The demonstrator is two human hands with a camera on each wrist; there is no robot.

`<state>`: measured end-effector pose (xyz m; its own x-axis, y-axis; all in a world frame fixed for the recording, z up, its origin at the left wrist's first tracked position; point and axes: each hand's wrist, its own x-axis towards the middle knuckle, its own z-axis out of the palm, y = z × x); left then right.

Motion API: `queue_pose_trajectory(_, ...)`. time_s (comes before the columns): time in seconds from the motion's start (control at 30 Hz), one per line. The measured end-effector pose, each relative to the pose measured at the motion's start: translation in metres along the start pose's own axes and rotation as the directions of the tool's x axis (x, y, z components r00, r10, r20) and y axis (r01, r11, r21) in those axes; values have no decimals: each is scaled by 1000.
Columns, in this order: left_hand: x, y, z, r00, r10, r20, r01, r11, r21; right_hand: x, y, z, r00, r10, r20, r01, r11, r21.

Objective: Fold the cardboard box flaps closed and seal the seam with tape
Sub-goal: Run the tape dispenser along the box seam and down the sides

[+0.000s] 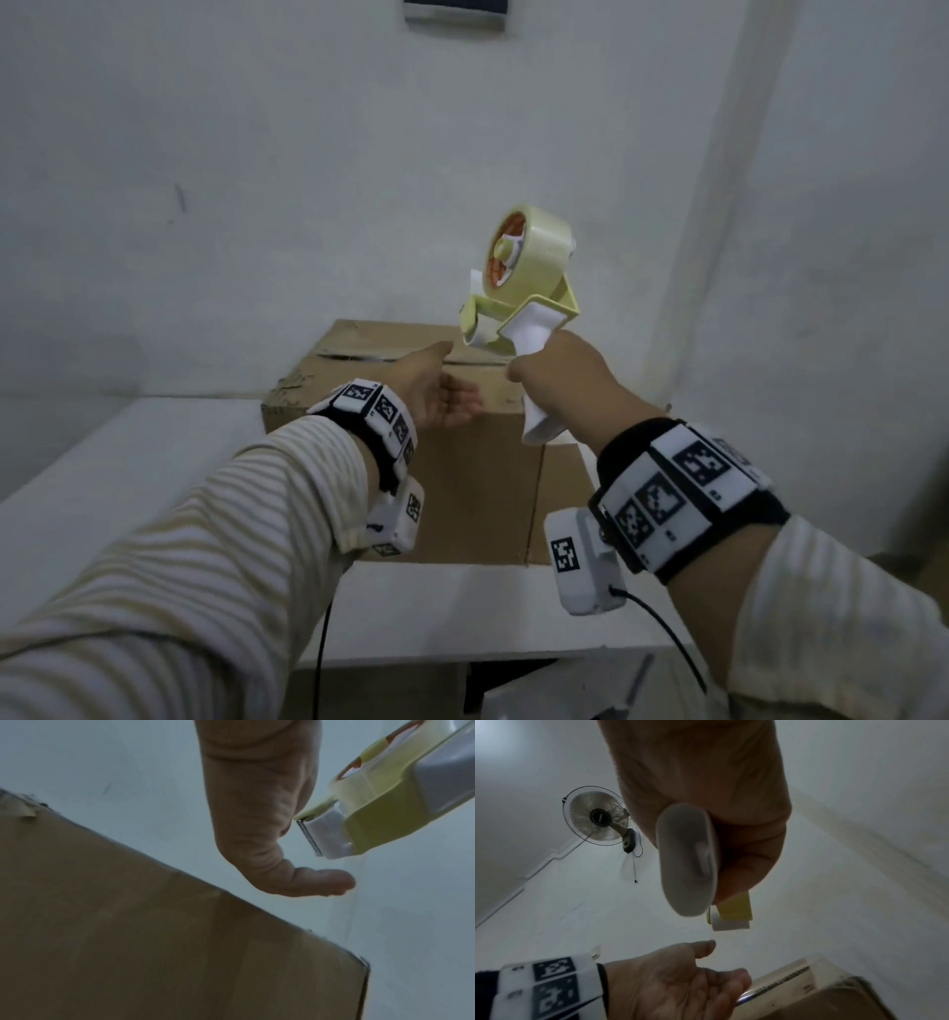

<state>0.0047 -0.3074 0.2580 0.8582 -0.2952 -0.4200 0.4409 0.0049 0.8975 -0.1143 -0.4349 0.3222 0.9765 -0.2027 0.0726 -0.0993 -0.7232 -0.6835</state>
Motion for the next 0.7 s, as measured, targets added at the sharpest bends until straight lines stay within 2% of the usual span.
queue_pose_trajectory(0.07, 0, 15, -20, 999, 34, 10, -32, 987, -158, 8, -15, 12, 999, -41, 18, 41, 999, 1)
queue_pose_trajectory(0.13, 1, 27, -43, 996, 87, -28, -91, 968, -232, 18, -30, 28, 997, -68, 34, 68, 998, -3)
queue_pose_trajectory(0.27, 10, 51, -98, 986, 141, -86, -158, 957, -242, 46, -66, 65, 996, -88, 31, 87, 996, 26)
queue_pose_trajectory(0.43, 47, 85, -187, 980, 179, -82, -195, 942, -275, 96, -124, 121, 995, -93, 41, 93, 996, 11)
queue_pose_trajectory(0.6, 98, 110, -260, 992, 114, -51, -124, 961, -247, 146, -179, 167, 997, -57, 45, 58, 998, -33)
queue_pose_trajectory(0.7, 129, 121, -288, 996, 81, -23, -85, 954, -286, 167, -200, 186, 999, -15, 39, 19, 994, -104)
